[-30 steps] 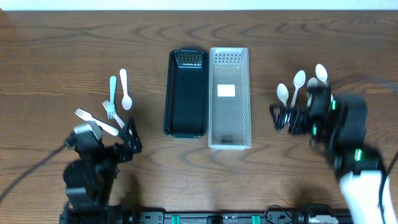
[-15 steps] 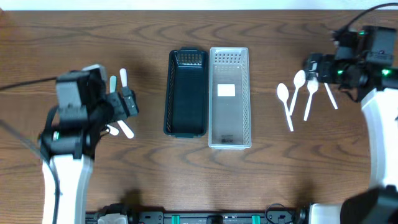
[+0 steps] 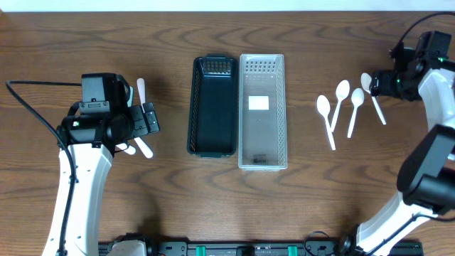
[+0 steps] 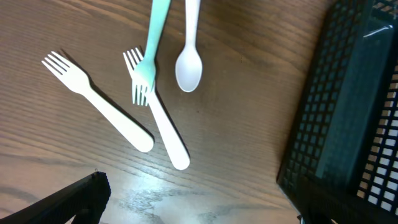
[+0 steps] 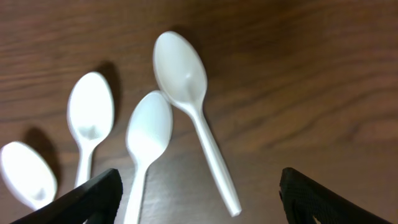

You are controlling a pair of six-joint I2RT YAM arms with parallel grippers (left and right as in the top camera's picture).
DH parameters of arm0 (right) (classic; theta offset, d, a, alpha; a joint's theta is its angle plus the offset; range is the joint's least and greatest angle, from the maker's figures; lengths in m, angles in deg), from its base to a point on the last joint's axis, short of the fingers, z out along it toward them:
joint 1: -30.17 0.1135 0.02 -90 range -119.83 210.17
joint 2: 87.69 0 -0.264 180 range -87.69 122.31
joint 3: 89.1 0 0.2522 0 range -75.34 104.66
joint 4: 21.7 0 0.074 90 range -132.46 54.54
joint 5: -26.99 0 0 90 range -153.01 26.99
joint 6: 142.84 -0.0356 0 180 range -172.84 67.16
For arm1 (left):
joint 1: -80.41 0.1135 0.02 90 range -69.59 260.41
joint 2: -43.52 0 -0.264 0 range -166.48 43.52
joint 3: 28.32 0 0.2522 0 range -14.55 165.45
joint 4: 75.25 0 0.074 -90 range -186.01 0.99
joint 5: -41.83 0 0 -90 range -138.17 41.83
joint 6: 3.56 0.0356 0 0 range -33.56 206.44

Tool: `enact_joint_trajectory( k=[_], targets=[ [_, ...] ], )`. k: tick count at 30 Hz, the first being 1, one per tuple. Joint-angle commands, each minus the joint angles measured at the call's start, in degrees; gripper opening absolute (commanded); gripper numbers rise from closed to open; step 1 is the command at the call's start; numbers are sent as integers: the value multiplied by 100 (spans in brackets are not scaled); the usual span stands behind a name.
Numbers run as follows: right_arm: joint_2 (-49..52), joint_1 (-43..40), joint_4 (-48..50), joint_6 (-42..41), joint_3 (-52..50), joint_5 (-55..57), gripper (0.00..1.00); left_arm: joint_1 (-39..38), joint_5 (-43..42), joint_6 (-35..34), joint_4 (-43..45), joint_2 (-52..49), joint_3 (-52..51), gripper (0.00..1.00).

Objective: Pack container
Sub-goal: 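Reach the right gripper to the spoons and grasp a white spoon, then carry the spoon into the white mesh tray and release it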

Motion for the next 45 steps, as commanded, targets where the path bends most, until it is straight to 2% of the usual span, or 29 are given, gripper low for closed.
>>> enact_joint_trajectory(
  k=[1,5,13,18,30,33,35,39,41,45],
  targets=[
    [293,-15,72,310,269,282,77,2,151,116,-24,-28,109,98],
    [546,-17,151,315,271,446,71,2,153,116,-24,-28,109,98],
    [957,42,170,310,269,472,66,2,153,118,-24,-28,109,98],
    [1027,50,162,238,269,483,58,2,153,118,-24,-28,109,98],
    [1228,125,-13,83,258,496,47,2,153,116,-22,-28,109,98],
    [1239,168,-83,28,258,490,33,2,151,116,-24,-28,109,98],
    [1241,208,-120,28,256,490,29,2,153,116,-24,-28,109,98],
    [1241,267,-142,-96,256,540,15,2,153,116,-24,-28,109,98],
    [1239,269,-157,-439,256,686,3,2,153,116,-22,-28,109,98],
    [1196,264,-352,-857,306,702,1,2,153,116,-24,-28,109,98]
  ],
)
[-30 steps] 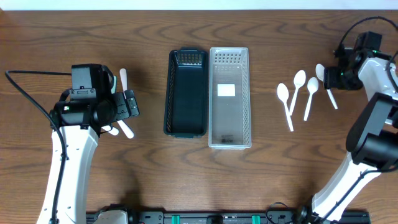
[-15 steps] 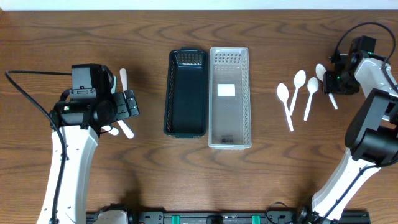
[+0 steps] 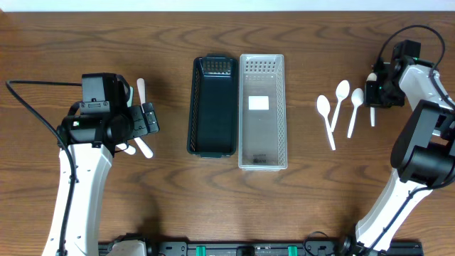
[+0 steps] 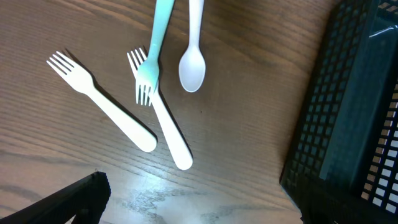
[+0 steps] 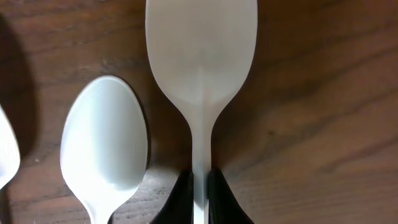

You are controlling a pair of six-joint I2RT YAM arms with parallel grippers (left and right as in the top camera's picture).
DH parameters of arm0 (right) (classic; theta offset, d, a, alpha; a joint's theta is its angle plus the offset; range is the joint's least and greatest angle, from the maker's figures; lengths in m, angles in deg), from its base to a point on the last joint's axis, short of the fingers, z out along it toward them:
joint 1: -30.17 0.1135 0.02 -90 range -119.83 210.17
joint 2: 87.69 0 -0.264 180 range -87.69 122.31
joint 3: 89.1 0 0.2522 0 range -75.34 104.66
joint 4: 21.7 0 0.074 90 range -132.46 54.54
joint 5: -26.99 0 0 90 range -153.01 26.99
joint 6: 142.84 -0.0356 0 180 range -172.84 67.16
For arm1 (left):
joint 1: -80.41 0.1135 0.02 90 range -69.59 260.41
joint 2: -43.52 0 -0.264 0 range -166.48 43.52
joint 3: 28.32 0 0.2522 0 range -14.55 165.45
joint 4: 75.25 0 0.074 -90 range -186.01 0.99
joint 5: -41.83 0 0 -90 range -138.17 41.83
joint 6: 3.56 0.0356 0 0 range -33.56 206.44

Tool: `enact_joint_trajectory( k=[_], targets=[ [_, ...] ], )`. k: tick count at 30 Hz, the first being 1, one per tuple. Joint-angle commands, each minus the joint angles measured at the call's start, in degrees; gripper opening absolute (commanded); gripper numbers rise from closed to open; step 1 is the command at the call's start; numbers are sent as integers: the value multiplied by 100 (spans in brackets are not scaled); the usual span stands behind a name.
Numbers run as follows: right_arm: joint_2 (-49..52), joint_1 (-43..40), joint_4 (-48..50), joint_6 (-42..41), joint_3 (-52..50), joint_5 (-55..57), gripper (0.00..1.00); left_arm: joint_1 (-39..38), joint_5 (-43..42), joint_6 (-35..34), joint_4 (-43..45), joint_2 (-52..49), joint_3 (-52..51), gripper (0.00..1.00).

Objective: Pack container
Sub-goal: 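Carry the spoon into the white mesh tray and release it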

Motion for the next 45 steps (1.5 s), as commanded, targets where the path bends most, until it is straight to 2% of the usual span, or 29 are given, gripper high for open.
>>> enact_joint_trajectory(
  k=[1,6,10,13,16,23,30,34,43,44,45],
  targets=[
    [31,33,-212,-468,138,122,1,4,111,116,-20,-28,109,98],
    [-409,55,-699,-470,527,26,1,4,111,116,-20,-28,109,98],
    [-1086,238,-1080,-564,920,-752,1,4,111,118,-20,-28,109,98],
    [-1690,551,-1108,-1054,981,-1537,1,4,111,116,-20,-28,109,98],
    [-2065,1005,-1158,-1631,981,-1864,1,4,109,118,-20,-28,109,98],
    [-2013,2570,-1598,-2549,828,-1823,1,4,109,118,-20,-28,109,98],
    [-1725,4166,-623,-3598,-13,-1172,1,4,111,116,-20,-28,109,98],
    [-1576,4478,-411,-4103,-190,-752,1,4,111,116,-20,-28,109,98],
    [-1545,4533,-308,-4175,-243,-413,1,4,109,118,-20,-28,109,98],
    [-1545,4533,-273,-4170,-243,-413,7,4,111,116,-20,-28,109,98],
    [-1545,4533,-168,-4070,-243,-415,25,4,109,116,-17,-28,109,98]
  ],
)
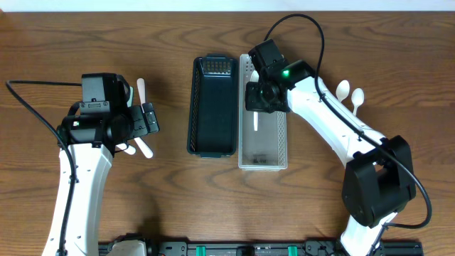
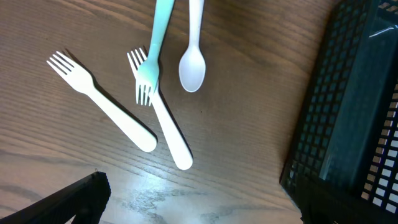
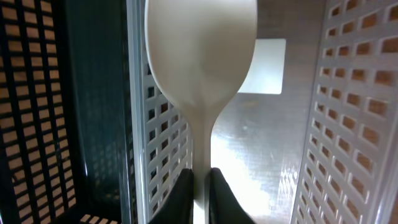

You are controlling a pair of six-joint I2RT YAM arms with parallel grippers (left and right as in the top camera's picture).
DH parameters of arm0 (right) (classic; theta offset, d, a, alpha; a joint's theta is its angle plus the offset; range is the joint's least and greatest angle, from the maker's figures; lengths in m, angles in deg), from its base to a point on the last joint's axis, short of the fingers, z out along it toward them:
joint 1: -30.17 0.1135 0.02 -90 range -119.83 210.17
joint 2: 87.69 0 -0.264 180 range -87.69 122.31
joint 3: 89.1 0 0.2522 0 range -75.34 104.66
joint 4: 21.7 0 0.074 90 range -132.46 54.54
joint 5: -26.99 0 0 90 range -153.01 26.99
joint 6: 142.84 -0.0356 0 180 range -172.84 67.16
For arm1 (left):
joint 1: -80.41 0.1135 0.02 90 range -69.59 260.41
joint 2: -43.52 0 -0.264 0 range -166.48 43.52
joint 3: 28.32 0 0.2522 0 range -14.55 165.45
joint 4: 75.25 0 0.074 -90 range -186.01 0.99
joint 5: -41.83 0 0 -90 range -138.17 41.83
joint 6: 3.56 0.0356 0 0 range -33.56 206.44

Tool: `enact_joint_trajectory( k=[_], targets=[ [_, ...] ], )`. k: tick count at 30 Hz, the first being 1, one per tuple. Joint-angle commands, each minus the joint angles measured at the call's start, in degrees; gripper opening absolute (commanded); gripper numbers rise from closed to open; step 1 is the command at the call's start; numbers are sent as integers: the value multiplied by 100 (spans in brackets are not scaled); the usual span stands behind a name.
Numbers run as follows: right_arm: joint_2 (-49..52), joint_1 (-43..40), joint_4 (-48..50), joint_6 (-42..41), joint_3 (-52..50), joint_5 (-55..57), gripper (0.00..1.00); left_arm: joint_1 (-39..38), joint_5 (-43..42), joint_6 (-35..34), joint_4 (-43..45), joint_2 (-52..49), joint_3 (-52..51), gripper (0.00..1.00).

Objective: Pack container
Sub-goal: 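Carry the spoon into the white mesh tray and release it, then return the right gripper and grasp a second white spoon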

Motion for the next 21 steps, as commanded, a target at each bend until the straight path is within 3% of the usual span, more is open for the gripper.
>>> enact_joint_trajectory(
  k=[1,2,6,12,16,21],
  targets=[
    [-4,-9,254,319,-17,205,47,4,109,116,-17,-28,109,98],
    [-7,-9,348,713,-11,208,58,4,107,118,-17,-28,109,98],
    [-192,-164,212,1036,219,474,43,4,107,118,-17,-28,109,98],
    [-802,-1165,35,1038,330,1397,52,4,109,116,-17,-28,109,98],
    [-745,-2236,-365,1038,289,1606,52,4,109,116,-17,-28,109,98],
    [-358,-3235,-636,1034,35,1062,47,4,109,116,-17,-28,109,98]
  ],
)
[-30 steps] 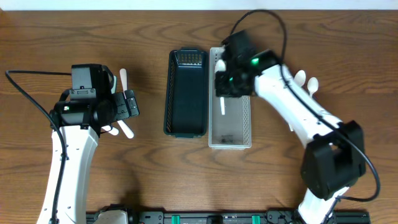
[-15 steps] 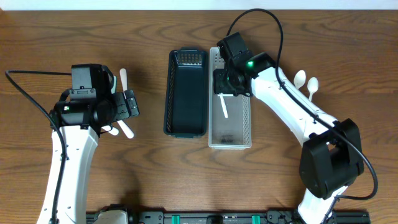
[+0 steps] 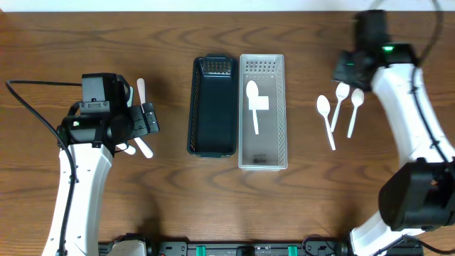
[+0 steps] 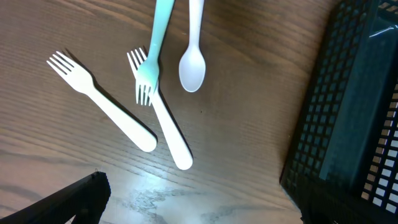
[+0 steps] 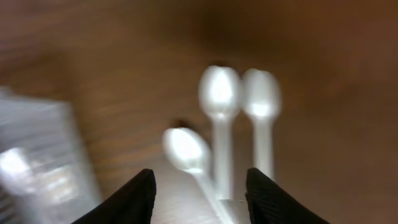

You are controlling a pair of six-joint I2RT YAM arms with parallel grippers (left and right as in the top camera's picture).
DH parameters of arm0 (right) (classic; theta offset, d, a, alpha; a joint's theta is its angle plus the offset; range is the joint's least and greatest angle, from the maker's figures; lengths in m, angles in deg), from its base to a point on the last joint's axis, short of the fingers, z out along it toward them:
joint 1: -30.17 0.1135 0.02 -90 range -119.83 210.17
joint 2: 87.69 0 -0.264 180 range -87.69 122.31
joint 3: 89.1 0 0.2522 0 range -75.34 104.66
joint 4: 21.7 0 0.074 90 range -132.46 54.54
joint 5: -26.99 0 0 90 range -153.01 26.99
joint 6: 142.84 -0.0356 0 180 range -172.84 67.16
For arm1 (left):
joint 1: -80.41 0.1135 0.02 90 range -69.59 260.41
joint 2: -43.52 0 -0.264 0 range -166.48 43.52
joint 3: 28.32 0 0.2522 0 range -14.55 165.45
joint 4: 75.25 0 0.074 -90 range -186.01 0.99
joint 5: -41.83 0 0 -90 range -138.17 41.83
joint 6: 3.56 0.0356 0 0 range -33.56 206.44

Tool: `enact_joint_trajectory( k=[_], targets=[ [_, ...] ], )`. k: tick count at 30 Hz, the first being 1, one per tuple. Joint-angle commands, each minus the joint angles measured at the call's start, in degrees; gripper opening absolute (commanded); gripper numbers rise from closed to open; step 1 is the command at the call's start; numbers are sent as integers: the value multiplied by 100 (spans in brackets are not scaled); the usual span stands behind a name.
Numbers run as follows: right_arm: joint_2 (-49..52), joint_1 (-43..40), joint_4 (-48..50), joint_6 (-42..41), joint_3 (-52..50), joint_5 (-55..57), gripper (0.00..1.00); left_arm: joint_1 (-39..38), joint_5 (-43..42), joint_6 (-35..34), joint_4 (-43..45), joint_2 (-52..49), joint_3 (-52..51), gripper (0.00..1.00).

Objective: Pack container
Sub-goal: 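Return the right gripper and grasp a second white spoon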

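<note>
A clear white basket (image 3: pixel 279 107) stands mid-table with one white spoon (image 3: pixel 253 103) lying in it. Beside it on the left is a black basket (image 3: pixel 213 117). Three white spoons (image 3: pixel 340 107) lie on the wood at the right, blurred in the right wrist view (image 5: pixel 219 118). My right gripper (image 3: pixel 346 70) hovers open just above them, fingertips (image 5: pixel 140 193) apart and empty. Two white forks (image 4: pixel 106 112), a teal fork (image 4: pixel 152 50) and a small white spoon (image 4: pixel 191 62) lie under my left gripper (image 3: pixel 146 121), which is open and holds nothing.
The black basket's mesh wall (image 4: pixel 339 124) fills the right of the left wrist view. The table's far edge (image 3: pixel 227 8) runs along the top of the overhead view.
The right gripper has let go of the white spoon, which now lies in the clear basket, and the arm has moved back right above the three loose spoons. The left arm has not moved.
My right gripper was open above several spoons at the right. It then shut on the rightmost spoon's handle. Later it held that spoon over the clear basket. Now the spoon lies in the basket and the gripper is open near the other spoons. The left arm stayed still.
</note>
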Motion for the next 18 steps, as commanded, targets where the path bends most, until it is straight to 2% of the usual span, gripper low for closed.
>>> enact_joint_trajectory(
  k=[1,5,9,18],
  targets=[
    [374,-439,-46,22,-291,-247,45,4,111,116,-17,-28,109,98],
    [850,-857,42,-151,-629,-378,38,4,111,118,-17,-28,109,98],
    [1217,-894,103,-151,-682,-638,34,4,111,116,-17,-28,109,98],
    [1720,-909,404,-153,-682,-457,34,4,111,118,-15,-28,109,98]
  ],
)
